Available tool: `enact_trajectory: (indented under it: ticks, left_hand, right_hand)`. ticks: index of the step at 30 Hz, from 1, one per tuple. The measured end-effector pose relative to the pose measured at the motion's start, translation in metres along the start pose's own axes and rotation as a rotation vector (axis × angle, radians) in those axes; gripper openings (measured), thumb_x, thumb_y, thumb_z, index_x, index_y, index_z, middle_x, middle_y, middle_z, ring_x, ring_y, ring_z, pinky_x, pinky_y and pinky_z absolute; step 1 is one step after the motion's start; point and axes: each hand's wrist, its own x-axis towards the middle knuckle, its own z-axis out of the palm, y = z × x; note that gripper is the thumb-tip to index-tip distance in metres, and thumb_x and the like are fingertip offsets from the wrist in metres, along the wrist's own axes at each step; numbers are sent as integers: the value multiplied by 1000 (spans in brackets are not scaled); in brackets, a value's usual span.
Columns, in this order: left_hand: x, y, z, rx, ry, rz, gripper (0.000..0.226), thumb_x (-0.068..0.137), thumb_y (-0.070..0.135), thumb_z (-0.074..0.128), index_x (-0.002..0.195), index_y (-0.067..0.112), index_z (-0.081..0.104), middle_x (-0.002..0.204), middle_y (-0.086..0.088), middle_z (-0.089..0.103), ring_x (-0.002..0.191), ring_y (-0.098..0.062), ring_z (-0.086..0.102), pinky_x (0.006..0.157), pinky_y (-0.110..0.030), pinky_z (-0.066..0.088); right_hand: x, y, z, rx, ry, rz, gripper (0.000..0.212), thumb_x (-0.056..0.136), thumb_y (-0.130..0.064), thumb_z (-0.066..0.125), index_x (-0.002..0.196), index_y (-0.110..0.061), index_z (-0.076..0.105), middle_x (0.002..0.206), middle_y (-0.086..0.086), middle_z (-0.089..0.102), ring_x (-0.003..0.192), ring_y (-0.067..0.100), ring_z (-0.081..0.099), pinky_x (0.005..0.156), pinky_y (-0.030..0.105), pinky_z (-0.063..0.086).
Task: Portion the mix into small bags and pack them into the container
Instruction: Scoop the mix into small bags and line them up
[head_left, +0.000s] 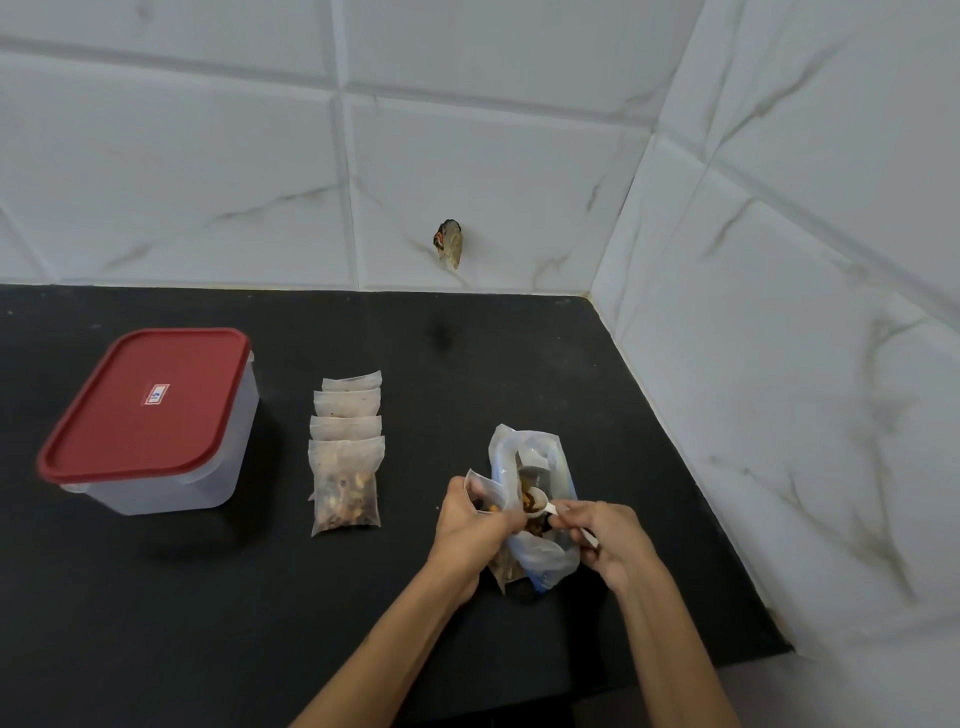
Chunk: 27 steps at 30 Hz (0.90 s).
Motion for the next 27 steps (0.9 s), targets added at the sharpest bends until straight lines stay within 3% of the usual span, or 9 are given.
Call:
enact_trajectory:
  ticks: [4,7,10,14,18,21,27]
  left_hand:
    - [0,-2,-2,-21,5,-12,39,71,0,72,100,11,50,107,-9,55,97,-23,61,81,-39,57]
    - [-3,-2,-4,32,16,35,38,71,2,73,98,12,49,101,-6,54,87,-16,58,71,-31,53]
    - [-9,1,-7,155,56,145,43,70,10,77,99,14,46,103,-6,56,86,-13,57,72,-29,53]
    - [-19,13,-13,351,177,366,49,68,21,81,88,28,38,103,3,50,88,-7,53,63,-15,42]
    - [-28,31,-11,452,195,474,49,70,22,78,88,33,34,94,6,53,80,-5,57,58,-16,44]
    - [-31,47,-4,526,169,497,49,73,26,77,97,28,34,89,8,53,74,-6,58,55,-16,44]
    - [-29,65,17,573,82,514,47,75,19,71,102,26,33,86,8,52,75,-6,56,66,-25,52]
  right_hand:
    - [-2,0,-3,47,-41,17,16,82,-2,61,86,-8,75,77,6,70,54,7,43,50,21,28]
    - [-5,0,-5,90,-48,18,15,82,-3,61,89,-8,74,75,4,70,54,7,43,51,21,29]
    - [-11,-3,-7,103,-37,-10,15,81,-3,63,90,-7,74,75,4,69,53,6,44,48,19,30]
    - [-25,-11,-9,136,1,-78,12,82,-2,63,88,-7,73,77,7,69,56,9,46,49,20,34]
    - [-46,-24,-11,162,5,-161,11,85,-4,62,87,-8,72,75,7,69,59,10,47,52,21,36]
    - [-64,-37,-13,204,-1,-235,11,85,-5,62,89,-8,72,75,7,69,58,9,47,49,20,36]
    - [-97,-53,-8,104,43,-445,16,86,-4,61,88,-14,73,74,5,71,54,6,49,47,17,38]
